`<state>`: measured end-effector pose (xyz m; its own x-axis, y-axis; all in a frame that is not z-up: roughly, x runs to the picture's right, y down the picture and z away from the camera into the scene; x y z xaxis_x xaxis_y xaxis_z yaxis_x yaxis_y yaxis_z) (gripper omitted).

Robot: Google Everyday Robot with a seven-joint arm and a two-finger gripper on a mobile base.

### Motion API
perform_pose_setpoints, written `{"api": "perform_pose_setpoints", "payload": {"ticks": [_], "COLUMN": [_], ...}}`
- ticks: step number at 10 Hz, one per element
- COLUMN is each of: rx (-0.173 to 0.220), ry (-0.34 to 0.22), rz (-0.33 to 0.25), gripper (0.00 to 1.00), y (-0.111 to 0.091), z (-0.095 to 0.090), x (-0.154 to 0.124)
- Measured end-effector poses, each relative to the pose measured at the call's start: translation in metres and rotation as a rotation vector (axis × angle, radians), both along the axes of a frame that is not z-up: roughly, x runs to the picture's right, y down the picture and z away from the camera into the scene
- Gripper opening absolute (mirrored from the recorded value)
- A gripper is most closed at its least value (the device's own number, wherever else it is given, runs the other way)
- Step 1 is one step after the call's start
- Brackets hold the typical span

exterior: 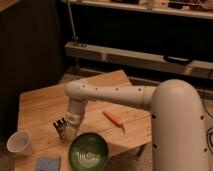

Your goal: Knock the eraser over

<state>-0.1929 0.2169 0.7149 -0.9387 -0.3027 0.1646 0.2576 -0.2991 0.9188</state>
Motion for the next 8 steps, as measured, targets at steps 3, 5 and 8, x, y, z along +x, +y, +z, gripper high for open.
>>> {"api": "perform_pose_setpoints", "payload": {"ticks": [3, 5, 8], "rx": [0.028, 0.053, 0.088], "ry": [0.033, 0.083, 0.186], "rz": [0.035, 0.088, 0.197], "gripper": [0.0, 0.0, 0.0], "y": [-0.026, -0.057, -0.104], "z": [0.01, 0.03, 0.057], "x": [-0.015, -0.02, -0.018]}}
